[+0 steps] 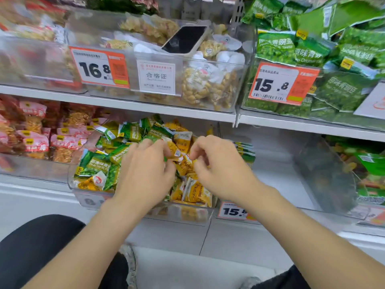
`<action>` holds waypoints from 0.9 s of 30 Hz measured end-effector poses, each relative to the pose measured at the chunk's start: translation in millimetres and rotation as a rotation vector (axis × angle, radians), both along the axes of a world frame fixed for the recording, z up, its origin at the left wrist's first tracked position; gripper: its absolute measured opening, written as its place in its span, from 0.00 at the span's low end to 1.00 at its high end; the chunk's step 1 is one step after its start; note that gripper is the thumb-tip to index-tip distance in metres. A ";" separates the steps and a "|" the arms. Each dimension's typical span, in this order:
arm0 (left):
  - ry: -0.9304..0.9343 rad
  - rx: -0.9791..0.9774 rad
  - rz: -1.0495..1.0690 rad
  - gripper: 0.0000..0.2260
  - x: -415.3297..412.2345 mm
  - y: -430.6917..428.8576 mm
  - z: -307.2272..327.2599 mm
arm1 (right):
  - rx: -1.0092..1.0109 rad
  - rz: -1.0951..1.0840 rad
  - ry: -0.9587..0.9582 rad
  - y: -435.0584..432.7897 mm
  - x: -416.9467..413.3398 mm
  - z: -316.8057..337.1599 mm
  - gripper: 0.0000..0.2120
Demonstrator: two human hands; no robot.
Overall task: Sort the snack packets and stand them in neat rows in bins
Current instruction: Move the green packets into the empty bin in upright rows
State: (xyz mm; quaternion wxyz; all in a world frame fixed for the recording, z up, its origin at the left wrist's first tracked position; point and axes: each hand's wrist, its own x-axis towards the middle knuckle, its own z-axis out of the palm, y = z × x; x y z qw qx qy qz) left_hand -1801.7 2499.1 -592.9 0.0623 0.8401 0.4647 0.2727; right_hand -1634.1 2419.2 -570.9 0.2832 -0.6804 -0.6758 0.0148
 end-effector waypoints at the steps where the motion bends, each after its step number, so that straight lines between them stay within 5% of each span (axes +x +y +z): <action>1: 0.036 -0.009 0.065 0.08 -6.3 3.4 0.8 | -0.027 0.032 -0.013 5.4 -8.1 -5.2 0.09; 6: 0.201 -0.035 0.276 0.19 -31.3 12.8 3.0 | -0.040 0.139 -0.039 37.9 -36.2 -20.4 0.05; 14: 0.283 -0.170 0.167 0.25 -46.5 33.3 -2.9 | -0.240 0.231 -0.278 68.2 -57.2 -30.5 0.28; 21: 0.241 -0.125 0.134 0.23 -46.1 35.4 -9.4 | -0.283 0.086 -0.348 64.3 -38.4 -21.1 0.27; 27: 0.103 -0.202 0.066 0.27 -45.6 36.9 -9.7 | -0.185 0.247 -0.386 50.1 -31.5 -19.7 0.16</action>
